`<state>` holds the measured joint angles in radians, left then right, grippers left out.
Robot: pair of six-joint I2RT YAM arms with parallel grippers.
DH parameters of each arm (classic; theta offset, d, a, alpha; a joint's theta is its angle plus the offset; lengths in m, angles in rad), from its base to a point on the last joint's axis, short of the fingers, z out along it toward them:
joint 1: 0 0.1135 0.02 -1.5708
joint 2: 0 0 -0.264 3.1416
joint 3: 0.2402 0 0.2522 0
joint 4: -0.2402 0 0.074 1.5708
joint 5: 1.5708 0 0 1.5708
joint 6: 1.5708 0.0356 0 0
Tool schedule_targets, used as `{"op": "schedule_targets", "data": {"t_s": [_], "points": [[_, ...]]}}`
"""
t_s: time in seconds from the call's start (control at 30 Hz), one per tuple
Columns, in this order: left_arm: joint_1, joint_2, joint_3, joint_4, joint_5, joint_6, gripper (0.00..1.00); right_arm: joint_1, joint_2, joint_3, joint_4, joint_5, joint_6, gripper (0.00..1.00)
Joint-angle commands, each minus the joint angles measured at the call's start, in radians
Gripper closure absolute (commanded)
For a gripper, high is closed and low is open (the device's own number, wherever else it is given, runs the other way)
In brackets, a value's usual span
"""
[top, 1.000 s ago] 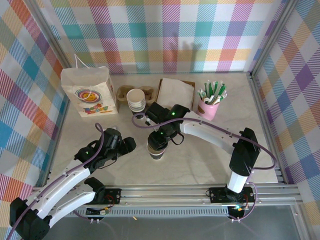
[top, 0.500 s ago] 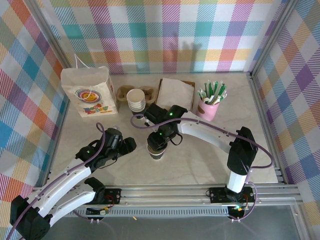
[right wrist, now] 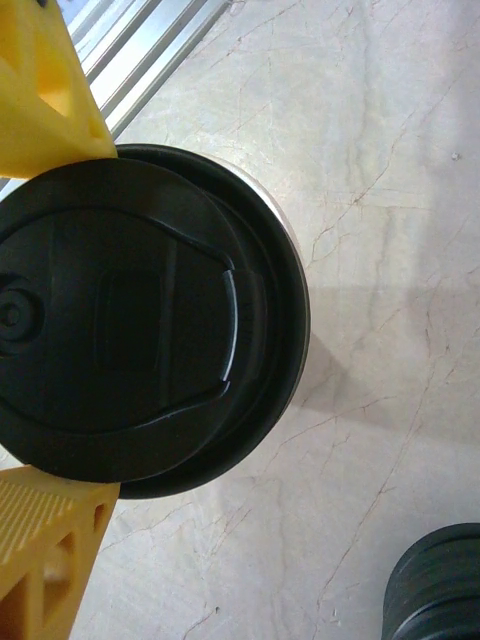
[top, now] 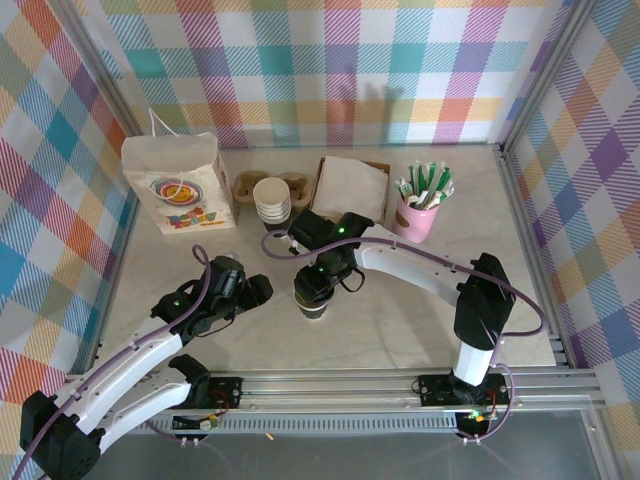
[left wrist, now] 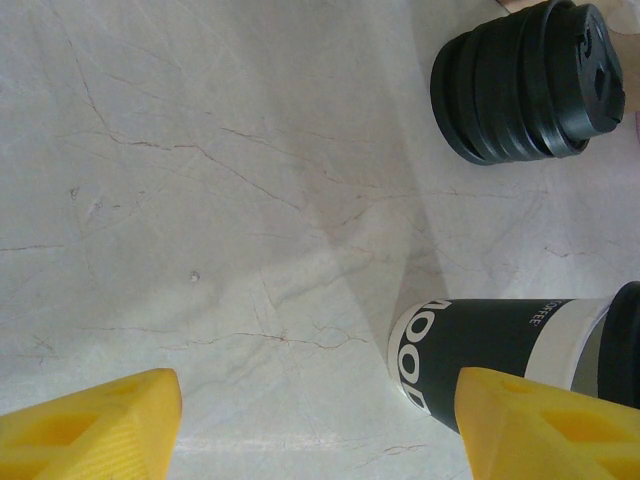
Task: Pack the takeout coffee
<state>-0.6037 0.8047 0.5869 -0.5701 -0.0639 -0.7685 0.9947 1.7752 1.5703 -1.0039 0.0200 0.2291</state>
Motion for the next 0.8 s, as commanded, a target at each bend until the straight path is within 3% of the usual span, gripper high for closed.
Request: {"op": "schedule_targets", "data": {"t_s": [0.0, 0.77], "points": [[0.005, -0.009, 0.013, 0.004, -0.001, 0.012, 0.28, 0.006, 0.003, -0.015, 0.011, -0.017, 0.011, 0.35], [0.004, -0.051, 0.002, -0.027, -0.016, 0.022, 0.27, 0.011, 0.012, -0.023, 0.018, -0.031, 0.017, 0.31]]}}
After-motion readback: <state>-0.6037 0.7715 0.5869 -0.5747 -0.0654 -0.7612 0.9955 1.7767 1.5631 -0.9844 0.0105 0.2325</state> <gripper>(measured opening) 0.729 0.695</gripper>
